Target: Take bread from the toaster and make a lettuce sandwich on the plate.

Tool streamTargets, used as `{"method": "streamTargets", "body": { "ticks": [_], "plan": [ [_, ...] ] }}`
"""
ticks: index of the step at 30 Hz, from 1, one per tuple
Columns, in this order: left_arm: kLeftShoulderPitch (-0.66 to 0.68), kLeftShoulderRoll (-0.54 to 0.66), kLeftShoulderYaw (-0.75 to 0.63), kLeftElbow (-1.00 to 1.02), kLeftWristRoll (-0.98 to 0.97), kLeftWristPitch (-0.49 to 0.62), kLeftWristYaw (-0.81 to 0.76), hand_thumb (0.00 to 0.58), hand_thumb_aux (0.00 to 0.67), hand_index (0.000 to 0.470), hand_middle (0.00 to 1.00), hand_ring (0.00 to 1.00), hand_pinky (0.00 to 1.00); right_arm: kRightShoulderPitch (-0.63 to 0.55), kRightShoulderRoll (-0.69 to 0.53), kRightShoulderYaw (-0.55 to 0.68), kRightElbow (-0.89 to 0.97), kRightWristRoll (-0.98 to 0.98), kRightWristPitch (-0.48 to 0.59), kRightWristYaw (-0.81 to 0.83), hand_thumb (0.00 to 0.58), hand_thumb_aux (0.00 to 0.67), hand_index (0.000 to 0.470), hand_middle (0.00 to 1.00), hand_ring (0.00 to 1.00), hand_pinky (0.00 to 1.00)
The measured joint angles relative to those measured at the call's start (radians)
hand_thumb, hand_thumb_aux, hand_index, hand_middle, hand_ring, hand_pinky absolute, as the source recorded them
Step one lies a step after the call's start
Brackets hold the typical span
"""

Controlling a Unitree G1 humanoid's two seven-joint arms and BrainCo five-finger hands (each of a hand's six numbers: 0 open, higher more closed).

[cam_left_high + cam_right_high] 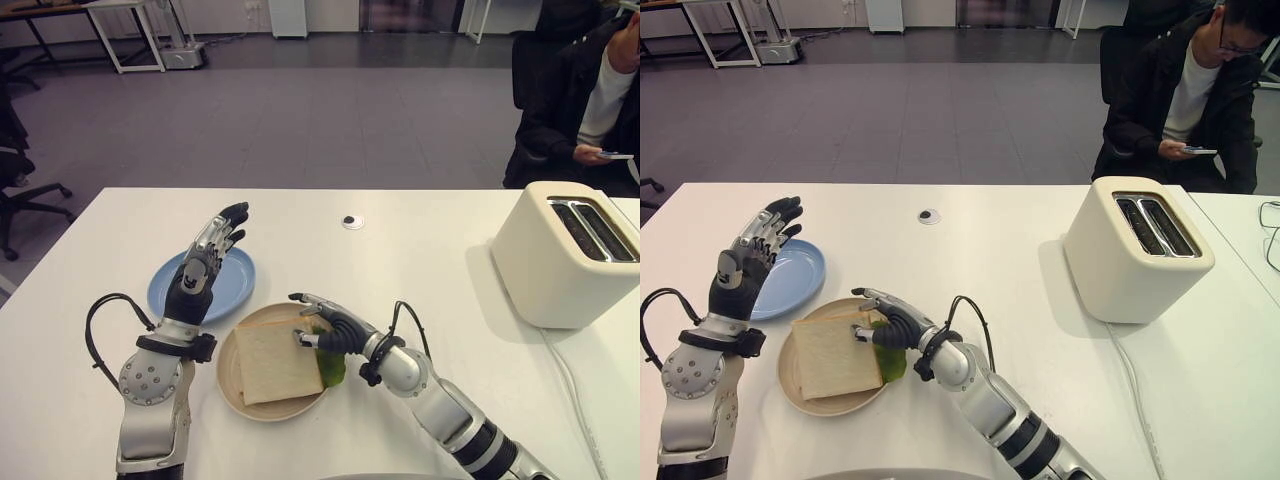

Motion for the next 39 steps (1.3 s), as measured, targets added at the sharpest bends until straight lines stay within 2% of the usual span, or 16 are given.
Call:
{"method": "streamTargets", "body": {
  "ticks": [2,4,5,7,9,12,16,20,25,30,31,33,34,35,39],
  "plan": [
    [0.027,0.03,-0.005,0.022,0.09,-0.103,-0.02,0.0,0.0,0.0,0.0,0.0,0.0,0.0,0.007,-0.019,0.007,-0.003,-0.008,-0.008,0.58,0.67,0.47,0.0,0.0,0.0],
    [0.054,0.107,0.031,0.11,0.293,-0.332,0.019,0.0,0.0,0.0,0.0,0.0,0.0,0.0,0.02,-0.051,0.024,-0.003,-0.014,-0.02,0.58,0.67,0.47,0.0,0.0,0.0],
    [0.059,0.13,0.052,0.135,0.351,-0.396,0.041,0.0,0.0,0.0,0.0,0.0,0.0,0.0,0.023,-0.057,0.031,-0.002,-0.015,-0.022,0.58,0.67,0.47,0.0,0.0,0.0],
    [0.09,0.188,0.121,0.217,0.579,-0.648,0.161,0.0,0.0,0.0,0.0,0.0,0.0,-0.001,0.04,-0.08,0.067,0.0,-0.017,-0.024,0.58,0.67,0.47,0.0,0.0,0.0],
    [0.135,0.227,0.169,0.292,0.795,-0.846,0.282,0.0,0.0,0.0,0.0,0.0,0.0,-0.006,0.058,-0.103,0.115,0.005,-0.018,-0.025,0.58,0.67,0.47,0.0,0.0,0.0],
    [0.171,0.275,0.181,0.405,1.086,-0.978,0.479,0.0,0.0,0.0,0.0,0.0,0.0,-0.016,0.085,-0.129,0.181,0.01,-0.023,-0.025,0.58,0.67,0.47,0.0,0.0,0.0],
    [0.16,0.317,0.124,0.452,1.26,-0.997,0.674,0.0,0.0,0.0,0.0,0.0,0.0,-0.023,0.119,-0.16,0.251,0.01,-0.04,-0.032,0.58,0.67,0.47,0.0,0.0,0.0],
    [0.161,0.362,0.077,0.441,1.293,-0.988,0.732,0.0,0.0,0.0,0.0,0.0,0.0,-0.03,0.136,-0.187,0.287,0.009,-0.053,-0.05,0.58,0.67,0.47,0.0,0.0,0.0],
    [0.159,0.436,-0.036,0.467,1.211,-0.881,0.562,0.0,0.0,0.0,0.0,0.0,0.0,-0.026,0.142,-0.189,0.281,0.0,-0.056,-0.049,0.58,0.67,0.47,0.0,0.0,0.0],
    [0.155,0.456,-0.095,0.353,1.038,-0.708,0.325,0.0,0.0,0.0,0.0,0.0,0.0,-0.021,0.142,-0.195,0.264,-0.003,-0.053,-0.05,0.58,0.67,0.47,0.0,0.0,0.0],
    [0.152,0.455,-0.112,0.335,1.015,-0.674,0.293,0.0,0.0,0.0,0.0,0.0,0.0,-0.021,0.142,-0.197,0.263,-0.004,-0.05,-0.052,0.571,0.589,0.413,0.0,0.0,0.0],
    [0.152,0.458,-0.132,0.31,0.969,-0.632,0.238,0.0,0.0,0.0,0.0,0.0,0.0,-0.021,0.142,-0.196,0.261,-0.005,-0.044,-0.051,0.496,0.415,0.291,0.0,0.0,0.0],
    [0.154,0.462,-0.146,0.3,0.943,-0.614,0.21,0.0,0.0,0.0,0.0,0.0,0.0,-0.021,0.142,-0.196,0.26,-0.009,-0.041,-0.05,0.452,0.355,0.249,0.0,0.0,0.0],
    [0.156,0.471,-0.155,0.287,0.916,-0.598,0.179,0.0,0.0,0.0,0.0,0.0,0.0,-0.02,0.142,-0.194,0.259,-0.014,-0.037,-0.046,0.0,0.0,0.0,0.0,0.0,0.0],
    [0.161,0.508,-0.184,0.253,0.837,-0.549,0.104,0.0,0.0,0.0,0.0,0.0,0.0,-0.014,0.149,-0.193,0.257,-0.023,-0.033,-0.048,0.0,0.0,0.0,0.0,0.0,0.0]
  ]
}}
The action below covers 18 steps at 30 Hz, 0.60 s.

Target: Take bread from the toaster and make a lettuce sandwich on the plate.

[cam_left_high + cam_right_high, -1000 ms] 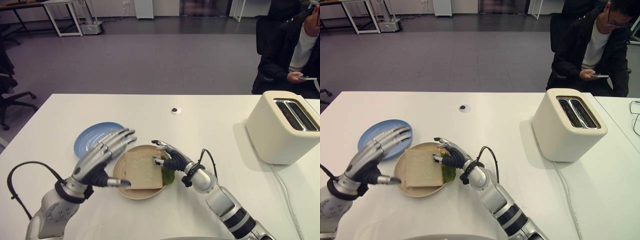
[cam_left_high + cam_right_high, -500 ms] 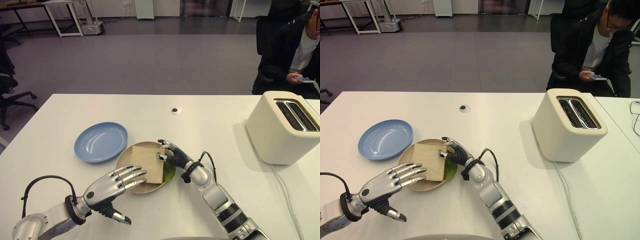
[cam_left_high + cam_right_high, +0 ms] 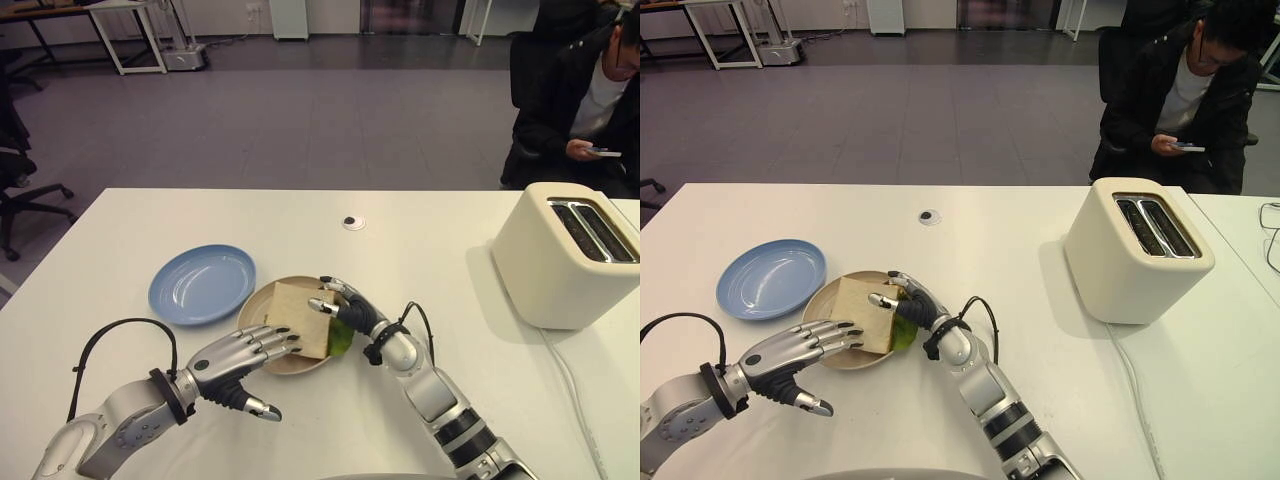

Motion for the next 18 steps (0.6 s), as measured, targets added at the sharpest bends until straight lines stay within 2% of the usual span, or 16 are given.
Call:
{"method": "streamTargets", "body": {
  "ticks": [3,7,12,18],
  "plan": [
    [0.002,0.011,-0.008,-0.009,-0.027,0.012,-0.014,0.0,0.0,0.0,0.0,0.0,0.0,0.023,0.005,-0.011,-0.036,0.0,-0.036,-0.044,0.0,0.0,0.0,0.0,0.0,0.0],
    [0.0,0.021,-0.032,-0.006,-0.04,0.02,-0.025,0.0,0.0,0.0,0.0,0.0,0.0,0.022,0.031,-0.038,-0.184,-0.031,-0.185,-0.16,0.0,0.0,0.0,0.0,0.0,0.0],
    [-0.012,0.03,-0.044,0.004,-0.047,0.022,-0.023,0.0,0.0,0.0,0.0,0.0,0.0,0.028,0.031,-0.087,-0.271,-0.077,-0.257,-0.259,0.0,0.0,0.0,0.0,0.0,0.0],
    [-0.019,0.017,-0.041,-0.025,-0.063,0.06,-0.021,0.0,0.0,0.0,0.0,0.0,0.0,0.046,0.028,-0.077,-0.305,-0.08,-0.303,-0.254,0.0,0.0,0.0,0.0,0.0,0.0]
  ]
}}
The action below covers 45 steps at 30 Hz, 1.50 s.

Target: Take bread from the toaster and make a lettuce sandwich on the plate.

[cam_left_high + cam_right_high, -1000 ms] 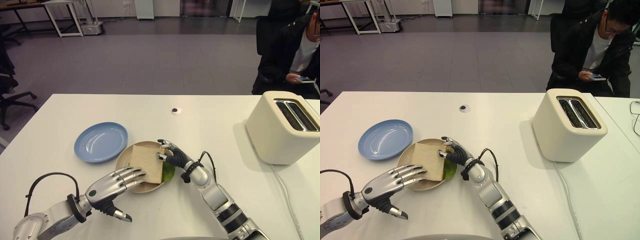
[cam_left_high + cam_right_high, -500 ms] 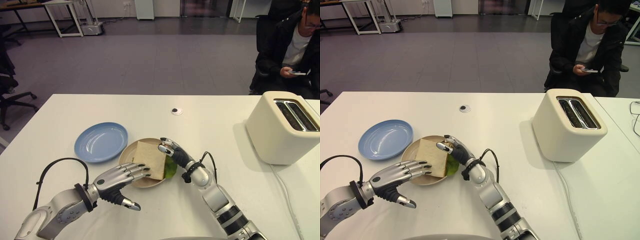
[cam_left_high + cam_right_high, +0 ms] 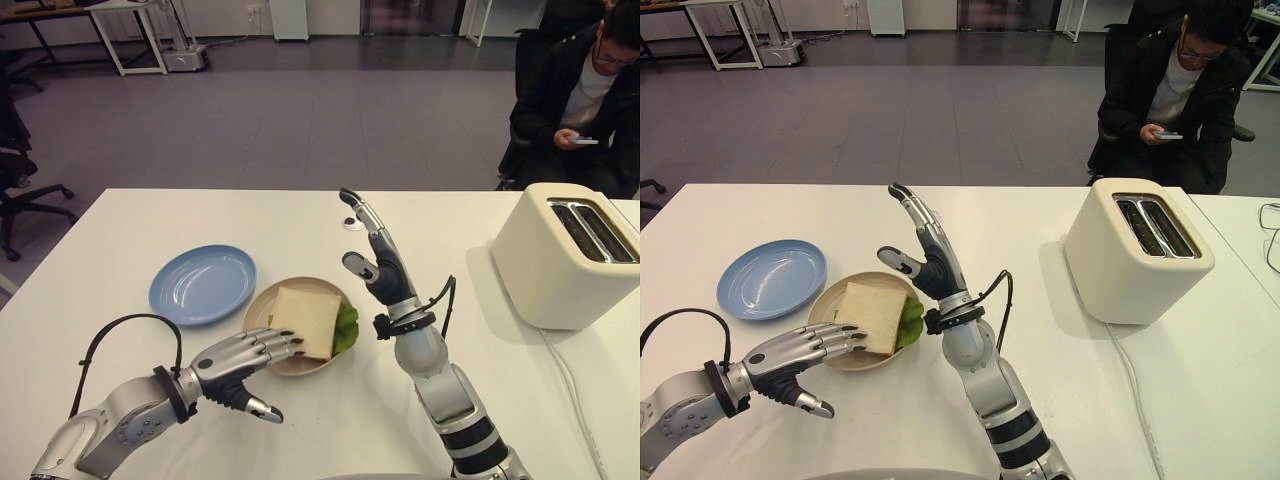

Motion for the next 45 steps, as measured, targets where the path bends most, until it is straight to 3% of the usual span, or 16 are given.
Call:
{"method": "streamTargets", "body": {
  "ticks": [9,13,14,15,16,17,18,22,27,30,33,39,45],
  "plan": [
    [-0.006,-0.161,0.094,-0.307,-0.361,0.274,-0.045,0.0,0.0,0.0,0.0,0.0,0.0,0.059,-0.024,0.021,-0.04,0.004,-0.038,0.072,0.0,0.0,0.0,0.0,0.0,0.0],
    [-0.026,-0.221,0.161,-0.323,-0.48,0.396,-0.04,0.0,0.0,0.0,0.0,0.0,0.0,0.064,-0.043,0.014,-0.078,0.045,-0.061,0.119,0.0,0.0,0.0,0.0,0.0,0.0],
    [-0.026,-0.236,0.174,-0.313,-0.5,0.429,-0.038,0.0,0.0,0.0,0.15,0.15,0.15,0.065,-0.055,0.008,-0.088,0.067,-0.061,0.146,0.0,0.0,0.0,0.0,0.0,0.0],
    [-0.026,-0.247,0.185,-0.3,-0.522,0.451,-0.043,0.005,0.003,0.002,0.43,0.43,0.43,0.068,-0.069,0.01,-0.097,0.105,-0.054,0.194,0.209,0.134,0.094,0.17,0.17,0.17],
    [-0.024,-0.246,0.187,-0.291,-0.559,0.468,-0.073,0.58,0.67,0.47,0.98,0.98,0.98,0.073,-0.087,0.021,-0.11,0.154,-0.035,0.255,0.456,0.36,0.253,0.62,0.62,0.62],
    [-0.02,-0.24,0.187,-0.285,-0.616,0.488,-0.124,0.58,0.67,0.47,1.0,1.0,1.0,0.084,-0.108,0.035,-0.13,0.219,0.0,0.327,0.58,0.654,0.459,0.95,0.95,0.95],
    [-0.006,-0.219,0.178,-0.283,-0.694,0.523,-0.201,0.58,0.67,0.47,1.0,1.0,1.0,0.108,-0.138,0.05,-0.15,0.292,0.044,0.411,0.58,0.67,0.47,1.0,1.0,1.0],
    [0.144,-0.113,0.099,-0.394,-1.05,0.633,-0.56,0.58,0.67,0.47,1.0,1.0,1.0,0.208,-0.29,0.093,-0.242,0.551,0.205,0.693,0.58,0.67,0.47,1.0,1.0,1.0],
    [0.24,0.003,0.073,-0.357,-0.952,0.616,-0.737,0.58,0.67,0.47,1.0,1.0,1.0,0.248,-0.376,0.234,-0.283,0.567,0.315,0.823,0.58,0.67,0.47,1.0,1.0,1.0],
    [0.222,0.026,0.068,-0.328,-0.774,0.572,-0.7,0.58,0.67,0.47,1.0,1.0,1.0,0.24,-0.345,0.319,-0.224,0.451,0.356,0.78,0.58,0.67,0.47,1.0,1.0,1.0],
    [0.167,0.003,0.037,-0.29,-0.564,0.572,-0.576,0.58,0.67,0.47,1.0,1.0,1.0,0.216,-0.239,0.375,-0.14,0.362,0.432,0.688,0.58,0.67,0.47,1.0,1.0,1.0],
    [0.062,-0.072,-0.051,-0.196,-0.288,0.583,-0.404,0.58,0.67,0.47,1.0,1.0,1.0,0.181,-0.111,0.319,-0.018,0.313,0.516,0.524,0.58,0.67,0.47,1.0,1.0,1.0],
    [-0.102,-0.138,-0.144,-0.076,-0.128,0.569,-0.291,0.58,0.67,0.47,1.0,1.0,1.0,0.128,-0.026,0.215,0.106,0.294,0.518,0.389,0.58,0.67,0.47,1.0,1.0,1.0]
  ]
}}
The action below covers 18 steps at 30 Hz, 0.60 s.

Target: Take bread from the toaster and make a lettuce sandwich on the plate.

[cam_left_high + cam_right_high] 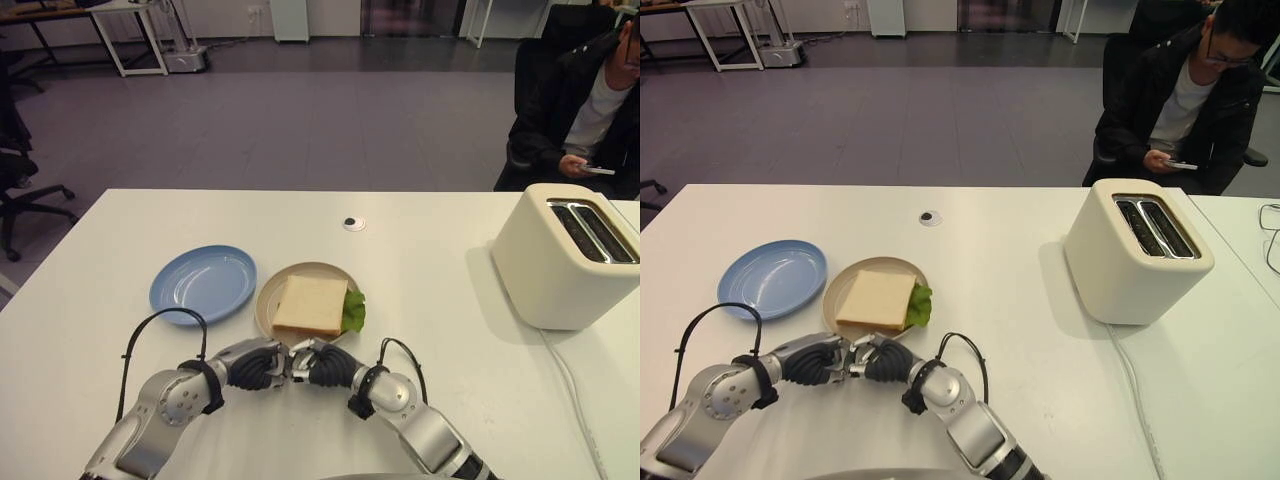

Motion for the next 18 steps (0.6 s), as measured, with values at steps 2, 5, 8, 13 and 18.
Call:
{"method": "streamTargets", "body": {
  "ticks": [2,5,8,13,18],
  "plan": [
    [-0.063,-0.021,-0.031,0.043,0.052,-0.001,0.034,0.58,0.67,0.47,1.0,1.0,1.0,-0.028,0.027,-0.053,0.062,-0.001,-0.024,-0.065,0.58,0.67,0.47,1.0,1.0,1.0],
    [-0.156,-0.065,-0.072,0.111,0.117,0.005,0.084,0.58,0.67,0.47,1.0,1.0,1.0,-0.074,0.032,-0.129,0.142,-0.009,-0.079,-0.155,0.58,0.67,0.47,1.0,1.0,1.0],
    [-0.276,-0.153,-0.108,0.217,0.148,0.03,0.139,0.58,0.67,0.47,1.0,1.0,1.0,-0.148,0.053,-0.213,0.249,-0.014,-0.136,-0.246,0.58,0.67,0.47,1.0,1.0,1.0],
    [-0.468,-0.277,-0.147,0.456,0.165,0.029,0.266,0.58,0.67,0.47,1.0,1.0,1.0,-0.273,0.088,-0.332,0.423,0.004,-0.21,-0.329,0.58,0.67,0.47,1.0,1.0,1.0],
    [-0.486,-0.313,-0.131,0.506,0.101,-0.024,0.325,0.571,0.589,0.413,1.0,1.0,1.0,-0.272,0.09,-0.366,0.372,0.025,-0.271,-0.298,0.234,0.152,0.107,1.0,1.0,1.0]
  ]
}}
